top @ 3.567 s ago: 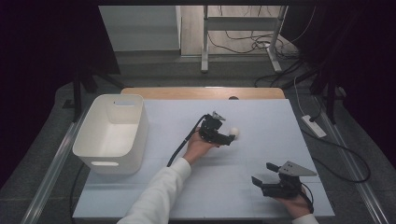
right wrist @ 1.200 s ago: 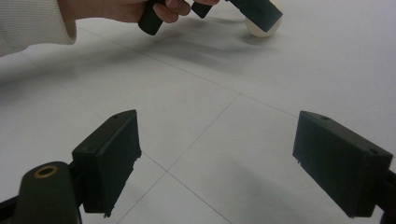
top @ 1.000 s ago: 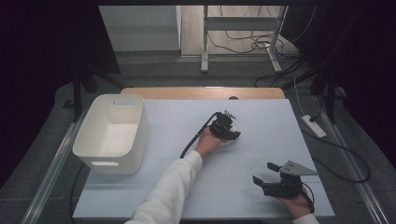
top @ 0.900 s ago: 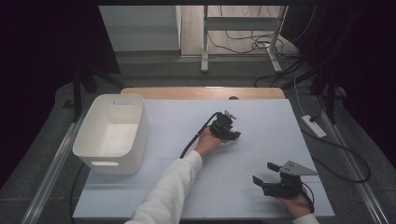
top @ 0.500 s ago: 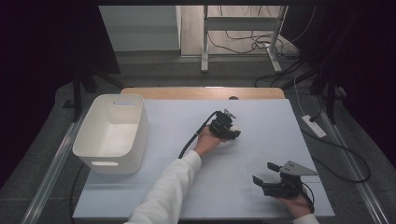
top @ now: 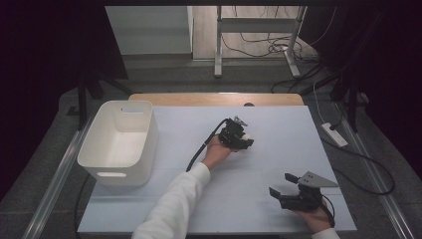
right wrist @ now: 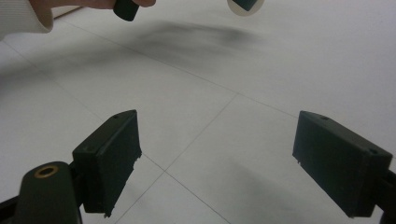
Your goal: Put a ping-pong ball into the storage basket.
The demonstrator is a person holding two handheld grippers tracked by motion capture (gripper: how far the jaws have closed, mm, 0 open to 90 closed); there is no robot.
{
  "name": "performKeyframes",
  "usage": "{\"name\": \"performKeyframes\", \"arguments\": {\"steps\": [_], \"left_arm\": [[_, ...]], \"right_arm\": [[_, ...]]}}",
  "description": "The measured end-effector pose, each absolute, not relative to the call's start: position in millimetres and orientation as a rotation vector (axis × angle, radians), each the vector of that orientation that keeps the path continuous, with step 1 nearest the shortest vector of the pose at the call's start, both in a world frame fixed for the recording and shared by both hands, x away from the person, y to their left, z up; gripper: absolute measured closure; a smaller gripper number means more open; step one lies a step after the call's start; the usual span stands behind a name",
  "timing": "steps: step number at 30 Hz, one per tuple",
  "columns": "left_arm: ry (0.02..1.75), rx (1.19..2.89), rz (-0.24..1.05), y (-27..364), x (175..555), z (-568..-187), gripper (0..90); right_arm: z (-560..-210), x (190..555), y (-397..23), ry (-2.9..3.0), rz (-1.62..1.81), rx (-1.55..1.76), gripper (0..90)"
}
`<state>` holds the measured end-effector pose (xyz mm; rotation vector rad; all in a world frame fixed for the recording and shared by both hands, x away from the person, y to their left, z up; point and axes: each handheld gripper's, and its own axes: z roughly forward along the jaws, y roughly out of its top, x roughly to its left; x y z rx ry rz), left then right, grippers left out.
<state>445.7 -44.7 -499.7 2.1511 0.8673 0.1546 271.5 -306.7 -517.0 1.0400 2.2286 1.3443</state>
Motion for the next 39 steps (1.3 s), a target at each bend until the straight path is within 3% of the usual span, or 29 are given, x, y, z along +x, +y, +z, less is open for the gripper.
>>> {"name": "performKeyframes", "arguments": {"steps": [39], "left_arm": [[0.863,2.100,0.182,-21.7,424.2,-487.4,50.8]], "right_arm": [[-516.6,271.4,-305.3,2.229,1.335,1.032,14.9]]}}
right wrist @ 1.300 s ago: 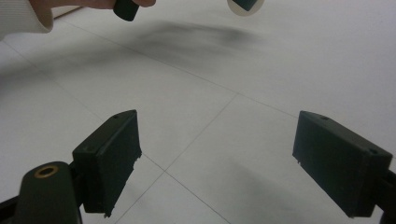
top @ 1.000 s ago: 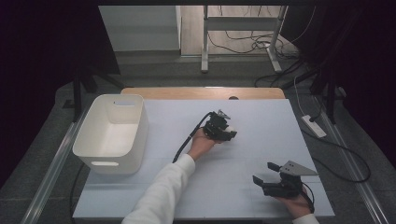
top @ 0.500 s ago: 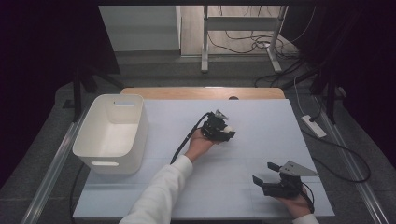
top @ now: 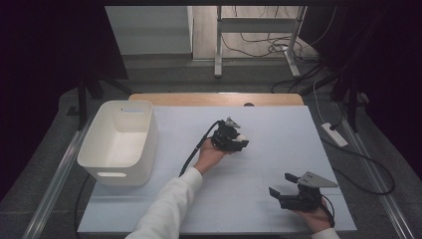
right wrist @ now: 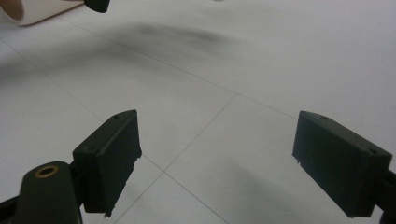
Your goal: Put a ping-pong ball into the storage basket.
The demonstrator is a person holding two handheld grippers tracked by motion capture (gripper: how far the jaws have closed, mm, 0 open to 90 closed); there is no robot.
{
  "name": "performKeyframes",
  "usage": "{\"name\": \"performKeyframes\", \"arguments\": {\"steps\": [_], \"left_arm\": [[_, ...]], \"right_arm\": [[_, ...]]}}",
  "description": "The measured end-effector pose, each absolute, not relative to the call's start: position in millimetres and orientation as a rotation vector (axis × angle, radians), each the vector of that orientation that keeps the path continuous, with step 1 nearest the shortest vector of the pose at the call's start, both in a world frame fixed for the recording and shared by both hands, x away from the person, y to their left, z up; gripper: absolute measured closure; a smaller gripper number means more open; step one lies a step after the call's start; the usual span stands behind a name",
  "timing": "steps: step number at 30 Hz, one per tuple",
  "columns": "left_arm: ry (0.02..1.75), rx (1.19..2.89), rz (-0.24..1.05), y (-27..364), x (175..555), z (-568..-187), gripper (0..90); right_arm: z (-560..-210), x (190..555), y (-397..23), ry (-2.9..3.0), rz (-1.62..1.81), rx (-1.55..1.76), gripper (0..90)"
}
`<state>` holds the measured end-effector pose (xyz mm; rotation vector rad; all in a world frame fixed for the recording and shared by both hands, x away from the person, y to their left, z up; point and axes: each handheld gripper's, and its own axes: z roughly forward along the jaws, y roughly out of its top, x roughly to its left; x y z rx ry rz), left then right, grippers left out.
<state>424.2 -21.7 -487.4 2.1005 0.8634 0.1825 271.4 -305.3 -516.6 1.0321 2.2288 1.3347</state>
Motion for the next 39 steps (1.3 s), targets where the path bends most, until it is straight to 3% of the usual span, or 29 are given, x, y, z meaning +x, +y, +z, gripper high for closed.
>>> {"name": "performKeyframes", "arguments": {"steps": [39], "left_arm": [[0.822,2.023,0.216,1.8,400.2,-470.2,50.8]], "right_arm": [[-517.0,270.9,-304.6,2.232,1.325,1.029,15.0]]}}
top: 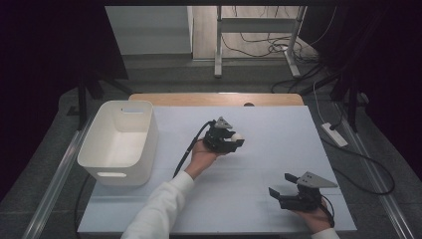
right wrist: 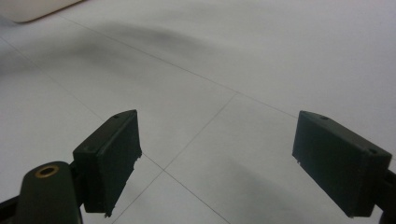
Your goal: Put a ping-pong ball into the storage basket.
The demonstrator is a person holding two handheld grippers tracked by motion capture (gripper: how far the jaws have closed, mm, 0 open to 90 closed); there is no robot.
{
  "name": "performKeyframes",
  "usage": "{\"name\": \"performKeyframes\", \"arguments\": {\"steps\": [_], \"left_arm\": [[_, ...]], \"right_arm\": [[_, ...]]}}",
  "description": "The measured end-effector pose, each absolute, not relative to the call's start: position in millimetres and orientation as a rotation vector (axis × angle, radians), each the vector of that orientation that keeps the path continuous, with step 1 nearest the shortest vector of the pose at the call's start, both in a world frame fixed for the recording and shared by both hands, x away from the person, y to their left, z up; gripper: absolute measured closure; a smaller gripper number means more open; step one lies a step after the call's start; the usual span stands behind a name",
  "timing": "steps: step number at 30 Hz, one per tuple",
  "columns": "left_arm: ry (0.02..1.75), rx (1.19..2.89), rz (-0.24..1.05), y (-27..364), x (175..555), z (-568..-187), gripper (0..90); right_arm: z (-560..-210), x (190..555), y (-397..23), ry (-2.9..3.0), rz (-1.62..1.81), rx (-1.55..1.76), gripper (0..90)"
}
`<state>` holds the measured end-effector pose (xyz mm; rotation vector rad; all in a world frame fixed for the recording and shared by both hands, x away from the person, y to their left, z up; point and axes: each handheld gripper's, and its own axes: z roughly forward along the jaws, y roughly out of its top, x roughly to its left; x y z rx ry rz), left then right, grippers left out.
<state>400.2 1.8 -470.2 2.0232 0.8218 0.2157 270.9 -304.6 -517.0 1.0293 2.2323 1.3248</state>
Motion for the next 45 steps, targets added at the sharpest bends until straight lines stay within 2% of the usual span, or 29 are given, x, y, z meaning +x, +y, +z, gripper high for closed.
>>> {"name": "performKeyframes", "arguments": {"steps": [45], "left_arm": [[0.774,1.962,0.262,30.4,369.7,-455.5,50.8]], "right_arm": [[-516.8,270.7,-304.6,2.224,1.317,1.031,15.2]]}}
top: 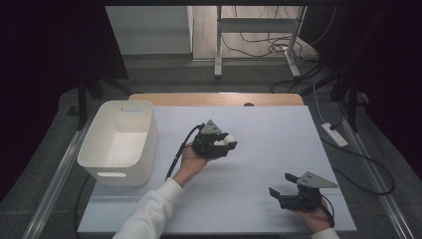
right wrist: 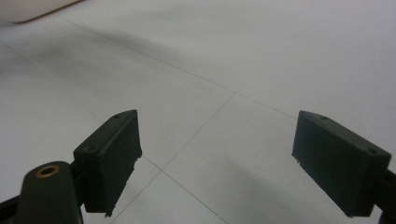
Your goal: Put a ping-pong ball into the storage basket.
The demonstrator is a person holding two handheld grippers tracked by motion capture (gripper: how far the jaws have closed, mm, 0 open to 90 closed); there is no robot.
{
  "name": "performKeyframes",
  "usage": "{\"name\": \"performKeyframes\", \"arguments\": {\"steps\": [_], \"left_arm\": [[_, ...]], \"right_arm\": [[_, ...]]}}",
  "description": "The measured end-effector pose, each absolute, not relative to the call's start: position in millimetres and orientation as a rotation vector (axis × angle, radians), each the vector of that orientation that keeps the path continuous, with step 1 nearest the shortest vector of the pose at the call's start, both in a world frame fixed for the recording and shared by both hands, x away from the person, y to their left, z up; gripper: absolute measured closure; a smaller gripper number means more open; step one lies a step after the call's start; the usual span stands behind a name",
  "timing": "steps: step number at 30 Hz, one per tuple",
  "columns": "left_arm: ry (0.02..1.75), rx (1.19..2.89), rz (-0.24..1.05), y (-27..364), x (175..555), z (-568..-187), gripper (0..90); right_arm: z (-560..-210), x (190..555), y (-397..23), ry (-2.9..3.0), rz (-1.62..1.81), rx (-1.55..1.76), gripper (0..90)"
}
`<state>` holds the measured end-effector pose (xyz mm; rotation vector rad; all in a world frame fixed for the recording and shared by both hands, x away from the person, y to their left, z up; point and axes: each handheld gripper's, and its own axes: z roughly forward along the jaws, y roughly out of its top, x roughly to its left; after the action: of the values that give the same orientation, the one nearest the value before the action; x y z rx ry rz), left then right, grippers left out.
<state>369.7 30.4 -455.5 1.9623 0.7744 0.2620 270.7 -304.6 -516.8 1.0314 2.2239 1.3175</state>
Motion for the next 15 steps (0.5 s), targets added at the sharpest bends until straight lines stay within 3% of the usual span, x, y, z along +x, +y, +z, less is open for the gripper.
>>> {"name": "performKeyframes", "arguments": {"steps": [15], "left_arm": [[0.763,1.950,0.281,35.2,364.3,-448.1,50.8]], "right_arm": [[-516.6,270.8,-304.7,2.223,1.320,1.032,15.2]]}}
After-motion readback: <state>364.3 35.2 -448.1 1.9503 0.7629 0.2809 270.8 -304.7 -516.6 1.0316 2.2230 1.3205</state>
